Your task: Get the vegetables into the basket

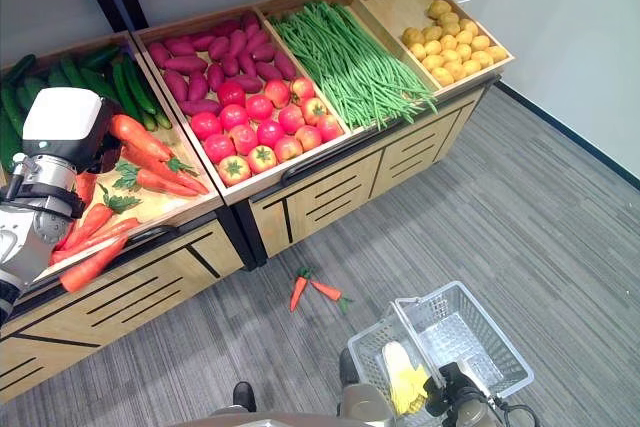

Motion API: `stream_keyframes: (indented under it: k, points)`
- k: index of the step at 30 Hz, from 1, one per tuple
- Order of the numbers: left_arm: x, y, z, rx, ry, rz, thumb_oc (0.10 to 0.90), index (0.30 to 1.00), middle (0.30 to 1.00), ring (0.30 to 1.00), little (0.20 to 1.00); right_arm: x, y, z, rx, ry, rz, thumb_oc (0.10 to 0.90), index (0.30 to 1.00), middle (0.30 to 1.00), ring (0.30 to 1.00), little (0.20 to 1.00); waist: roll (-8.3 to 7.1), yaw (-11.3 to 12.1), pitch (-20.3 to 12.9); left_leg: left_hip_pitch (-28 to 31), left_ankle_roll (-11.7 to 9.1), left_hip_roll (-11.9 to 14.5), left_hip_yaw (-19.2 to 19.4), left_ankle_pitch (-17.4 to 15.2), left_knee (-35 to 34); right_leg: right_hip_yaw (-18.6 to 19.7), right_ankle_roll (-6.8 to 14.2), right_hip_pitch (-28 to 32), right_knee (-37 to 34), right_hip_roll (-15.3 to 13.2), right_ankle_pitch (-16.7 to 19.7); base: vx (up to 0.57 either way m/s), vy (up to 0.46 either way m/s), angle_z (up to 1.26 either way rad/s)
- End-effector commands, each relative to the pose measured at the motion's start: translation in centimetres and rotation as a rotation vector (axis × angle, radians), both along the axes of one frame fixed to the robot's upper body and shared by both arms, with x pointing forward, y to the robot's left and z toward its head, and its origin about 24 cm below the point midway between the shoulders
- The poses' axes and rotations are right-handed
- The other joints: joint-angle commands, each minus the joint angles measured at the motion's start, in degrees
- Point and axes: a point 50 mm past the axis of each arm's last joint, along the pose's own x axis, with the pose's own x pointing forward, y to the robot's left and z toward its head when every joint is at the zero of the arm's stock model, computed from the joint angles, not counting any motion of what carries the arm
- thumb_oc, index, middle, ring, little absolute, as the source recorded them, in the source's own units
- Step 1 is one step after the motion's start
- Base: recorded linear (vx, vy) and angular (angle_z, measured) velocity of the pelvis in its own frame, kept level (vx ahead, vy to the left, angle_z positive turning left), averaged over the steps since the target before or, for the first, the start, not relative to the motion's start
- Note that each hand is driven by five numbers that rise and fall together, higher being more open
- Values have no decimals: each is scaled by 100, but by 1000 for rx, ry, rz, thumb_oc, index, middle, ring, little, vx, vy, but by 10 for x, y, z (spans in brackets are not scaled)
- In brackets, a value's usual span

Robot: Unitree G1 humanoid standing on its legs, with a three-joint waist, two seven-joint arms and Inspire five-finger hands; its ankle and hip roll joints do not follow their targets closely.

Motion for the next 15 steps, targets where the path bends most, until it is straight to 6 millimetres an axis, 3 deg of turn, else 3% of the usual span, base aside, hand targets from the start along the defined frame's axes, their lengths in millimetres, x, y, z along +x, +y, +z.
stream_keyframes:
  k: [1,15]
  points:
    - [-10,19,76,63,-305,38,400,300,300,300,300,2,-15,7,-56,-18,16,400,300,300,300,300,-141,-67,-296,116,24,-272,-94,-584,8,-443,651,262,63,-623,-292,0,0,0]
    - [-29,-30,48,-316,-236,-341,400,300,300,300,300,0,-17,8,-39,-55,-32,400,300,300,300,300,-102,-64,-276,368,106,-344,60,-681,8,-274,652,347,73,-653,-330,28,23,-6]
